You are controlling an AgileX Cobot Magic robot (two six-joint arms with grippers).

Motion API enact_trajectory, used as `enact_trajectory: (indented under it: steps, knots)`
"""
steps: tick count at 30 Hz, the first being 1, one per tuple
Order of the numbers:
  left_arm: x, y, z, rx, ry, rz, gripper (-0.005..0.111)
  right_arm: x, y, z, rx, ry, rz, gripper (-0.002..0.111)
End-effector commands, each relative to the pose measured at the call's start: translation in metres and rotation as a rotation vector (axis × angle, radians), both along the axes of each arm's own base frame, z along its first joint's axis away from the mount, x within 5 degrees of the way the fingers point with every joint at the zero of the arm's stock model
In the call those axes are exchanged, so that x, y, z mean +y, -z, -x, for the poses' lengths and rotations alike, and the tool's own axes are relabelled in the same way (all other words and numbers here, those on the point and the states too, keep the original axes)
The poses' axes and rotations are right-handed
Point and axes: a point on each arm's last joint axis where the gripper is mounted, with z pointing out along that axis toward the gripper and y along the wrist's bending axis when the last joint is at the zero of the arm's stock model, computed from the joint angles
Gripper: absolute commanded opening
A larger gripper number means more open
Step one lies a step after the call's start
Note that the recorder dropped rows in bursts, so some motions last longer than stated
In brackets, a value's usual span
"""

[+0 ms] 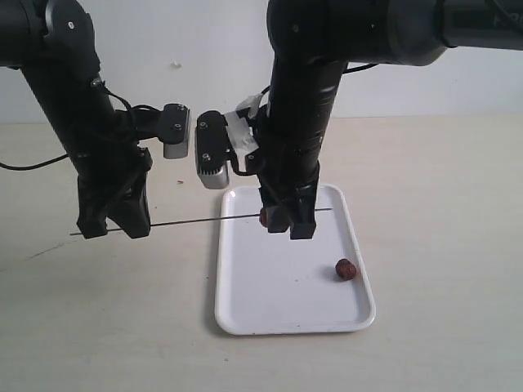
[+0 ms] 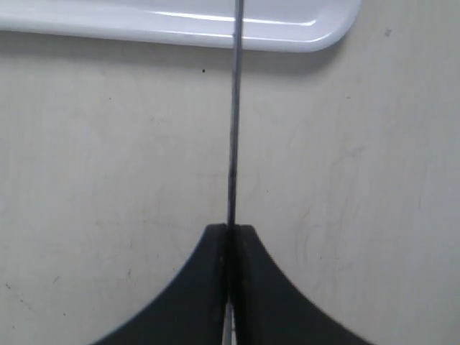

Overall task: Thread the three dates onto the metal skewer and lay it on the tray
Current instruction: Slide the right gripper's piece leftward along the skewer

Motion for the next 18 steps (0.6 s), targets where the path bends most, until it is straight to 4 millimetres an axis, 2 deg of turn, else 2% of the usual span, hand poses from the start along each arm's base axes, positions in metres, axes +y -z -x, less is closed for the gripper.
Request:
enact_trajectory:
  steps: [1, 12, 18]
  knots:
    - [-0.0041, -0.0004, 0.0012, -0.003, -0.008, 0.023, 0.0, 0.0091, -0.0045, 0.0048, 0.038, 0.028, -0.094, 0.029]
    - [-0.0045, -0.0004, 0.0, -0.015, -0.011, 0.027, 0.0, 0.0123, -0.0055, 0.0014, 0.004, 0.044, -0.131, 0.029]
    - [-0.0045, -0.0004, 0.0, -0.015, -0.011, 0.027, 0.0, 0.0135, -0.0059, -0.0002, 0.007, 0.15, -0.154, 0.029]
